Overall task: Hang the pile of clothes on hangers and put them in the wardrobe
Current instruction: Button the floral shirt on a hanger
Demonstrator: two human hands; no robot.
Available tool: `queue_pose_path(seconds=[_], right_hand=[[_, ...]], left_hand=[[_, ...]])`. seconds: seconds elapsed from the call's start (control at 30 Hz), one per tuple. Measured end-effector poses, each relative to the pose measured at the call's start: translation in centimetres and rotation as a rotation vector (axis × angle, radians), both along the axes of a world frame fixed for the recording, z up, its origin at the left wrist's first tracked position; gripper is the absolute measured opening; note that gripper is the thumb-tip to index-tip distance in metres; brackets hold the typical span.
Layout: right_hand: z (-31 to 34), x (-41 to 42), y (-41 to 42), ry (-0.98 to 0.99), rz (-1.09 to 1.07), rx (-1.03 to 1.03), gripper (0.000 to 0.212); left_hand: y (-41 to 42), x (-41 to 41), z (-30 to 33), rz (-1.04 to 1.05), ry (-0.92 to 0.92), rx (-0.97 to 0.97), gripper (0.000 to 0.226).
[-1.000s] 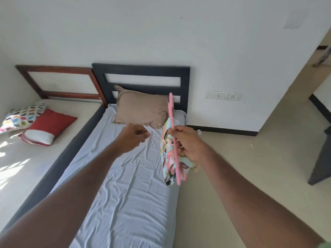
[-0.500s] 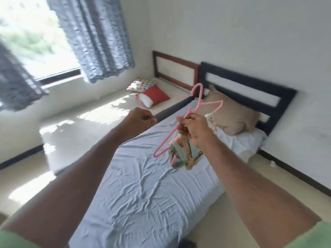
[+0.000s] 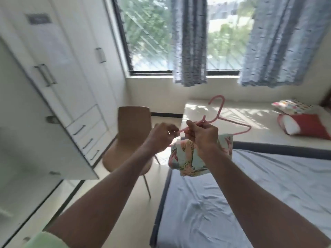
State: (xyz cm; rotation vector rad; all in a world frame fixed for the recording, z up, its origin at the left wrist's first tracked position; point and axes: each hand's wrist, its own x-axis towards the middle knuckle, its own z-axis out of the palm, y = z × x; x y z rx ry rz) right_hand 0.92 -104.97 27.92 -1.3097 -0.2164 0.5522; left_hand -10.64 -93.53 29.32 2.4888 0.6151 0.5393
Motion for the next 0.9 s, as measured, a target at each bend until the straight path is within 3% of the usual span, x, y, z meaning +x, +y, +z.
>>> queue_pose_path(seconds=[0.07,0.2,0.3,0.4,0.53,0.63,0.73,0.8,0.9], right_hand=[[0.7,-4.7,5.0,-0.062,0.124,-0.005,0.019],[2.3,-13.5,14.4,-0.466,0.358,-0.062,0.01],[3.6,-18.5,20.1,-0.937,0.294,-0.122,0.01],[3.9,-21.6,25.8,-1.231,0.174,-0.176,0.027],[3.6,-25.8,34.6,-1.318,0.379,-0.314,0.034],[3.9,-29.3,40.0,-1.434,0.506,-0.199,0.038],[5.6,-32.8,44.4,-1.456,0.671,-0.018,0.067],[7.0,-35.1,47.8,-1.504,0.748,0.105,0.059],[8.9,-38.4,52.9,-1.504,0.688,0.252,0.042]], left_hand=[[3.1,-5.7,0.1,0.151,-0.087,0.01,0.013],[11.2,-17.6,0.9,0.414,-0.197,0.138,0.013],[17.9,-27.0,2.4,0.5,-0.195,0.221,0.015],[23.7,-36.5,4.7,0.526,-0.197,0.245,0.01],[30.2,-47.9,8.1,0.597,-0.205,0.253,0.008],[34.1,-54.2,11.1,0.636,-0.201,0.293,0.008],[37.9,-59.7,13.8,0.679,-0.165,0.33,0.01],[40.7,-63.2,15.5,0.737,-0.167,0.33,0.009],[43.9,-66.9,17.8,0.815,-0.166,0.333,0.008]])
